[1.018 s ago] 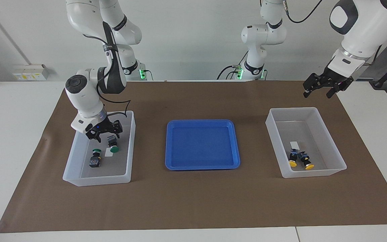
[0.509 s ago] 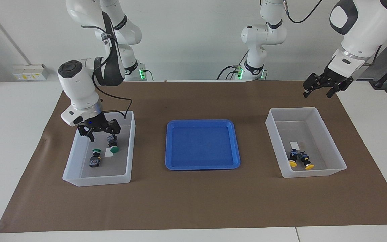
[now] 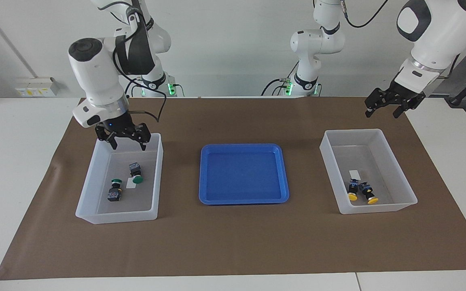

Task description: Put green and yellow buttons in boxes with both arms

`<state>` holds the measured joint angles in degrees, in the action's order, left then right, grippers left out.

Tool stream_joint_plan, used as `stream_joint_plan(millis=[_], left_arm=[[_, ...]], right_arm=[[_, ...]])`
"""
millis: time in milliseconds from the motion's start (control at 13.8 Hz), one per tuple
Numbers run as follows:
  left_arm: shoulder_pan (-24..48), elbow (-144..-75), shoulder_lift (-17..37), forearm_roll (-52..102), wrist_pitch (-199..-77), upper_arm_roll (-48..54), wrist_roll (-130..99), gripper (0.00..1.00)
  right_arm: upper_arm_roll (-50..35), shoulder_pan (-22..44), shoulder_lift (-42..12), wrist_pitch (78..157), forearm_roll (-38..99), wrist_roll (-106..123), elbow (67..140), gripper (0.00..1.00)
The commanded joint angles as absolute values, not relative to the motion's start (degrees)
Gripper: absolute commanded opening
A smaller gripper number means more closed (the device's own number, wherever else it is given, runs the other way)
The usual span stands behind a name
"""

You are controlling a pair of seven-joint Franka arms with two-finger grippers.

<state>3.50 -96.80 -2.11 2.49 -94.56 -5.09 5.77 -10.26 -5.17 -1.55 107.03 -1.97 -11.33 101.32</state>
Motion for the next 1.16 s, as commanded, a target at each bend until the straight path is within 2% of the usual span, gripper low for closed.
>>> stream_joint_plan(millis=[0,291,582,1091], left_arm=[[3.8,-98.3,-3.7,1.7,-94.2,-5.3,5.1,1.00],[3.8,-98.3,-3.7,1.7,-94.2,-5.3,5.1,1.00],[3.9,-98.3,-3.7,1.7,-94.2,-5.3,5.1,1.00],[3.8,-98.3,-3.7,1.7,-94.2,-5.2,5.1,1.00]], right_arm=[[-10.4,-6.8,-0.9,98.6,-1.5,-13.4,94.6,1.00],[-8.9,-10.4,-0.2,94.6,1.4,-12.7,91.8,1.00],[5.8,-0.3,1.8,91.6,0.8,-7.6,91.2,1.00],[5.2,0.5,3.3,91.5,0.4,-1.3,93.1,1.00]])
